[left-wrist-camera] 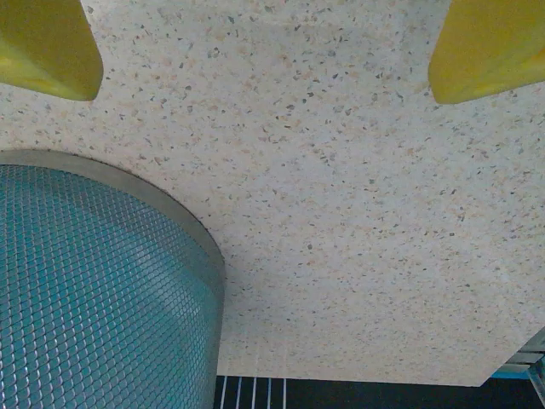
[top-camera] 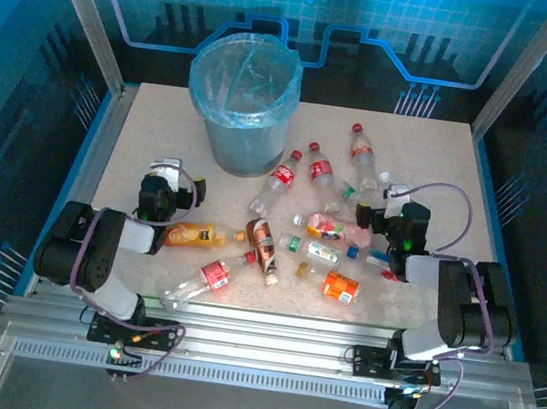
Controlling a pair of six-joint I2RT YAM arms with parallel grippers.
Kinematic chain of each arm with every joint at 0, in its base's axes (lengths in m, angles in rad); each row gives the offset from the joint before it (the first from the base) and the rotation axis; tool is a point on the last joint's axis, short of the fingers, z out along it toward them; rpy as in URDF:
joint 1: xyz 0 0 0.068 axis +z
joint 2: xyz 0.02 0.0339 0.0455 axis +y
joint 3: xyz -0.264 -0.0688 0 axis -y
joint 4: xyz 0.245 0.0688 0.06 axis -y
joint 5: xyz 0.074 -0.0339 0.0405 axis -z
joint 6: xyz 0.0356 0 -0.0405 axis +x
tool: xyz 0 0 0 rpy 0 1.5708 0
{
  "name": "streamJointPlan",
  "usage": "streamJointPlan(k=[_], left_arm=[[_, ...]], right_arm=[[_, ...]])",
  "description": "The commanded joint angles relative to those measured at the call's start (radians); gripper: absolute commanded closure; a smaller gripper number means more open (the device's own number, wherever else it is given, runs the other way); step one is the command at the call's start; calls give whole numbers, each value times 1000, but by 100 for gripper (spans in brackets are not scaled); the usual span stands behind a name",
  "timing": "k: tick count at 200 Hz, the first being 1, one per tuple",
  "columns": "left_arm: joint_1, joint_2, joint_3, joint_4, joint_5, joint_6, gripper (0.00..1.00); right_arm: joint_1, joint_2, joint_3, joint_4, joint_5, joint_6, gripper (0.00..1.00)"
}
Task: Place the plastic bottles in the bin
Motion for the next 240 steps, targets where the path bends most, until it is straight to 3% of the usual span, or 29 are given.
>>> streamJointPlan(k=[1, 196, 240], left_arm=[[3, -5, 18, 11, 2, 2, 1], [3, -6, 18, 11, 4, 1, 1], [5, -3, -45, 134, -39, -14, 1]], right_arm=[[-5, 3, 18, 12, 11, -7, 0], [-16, 1, 17, 14, -8, -2, 0], [-18, 1, 17, 15, -14, 1, 0]])
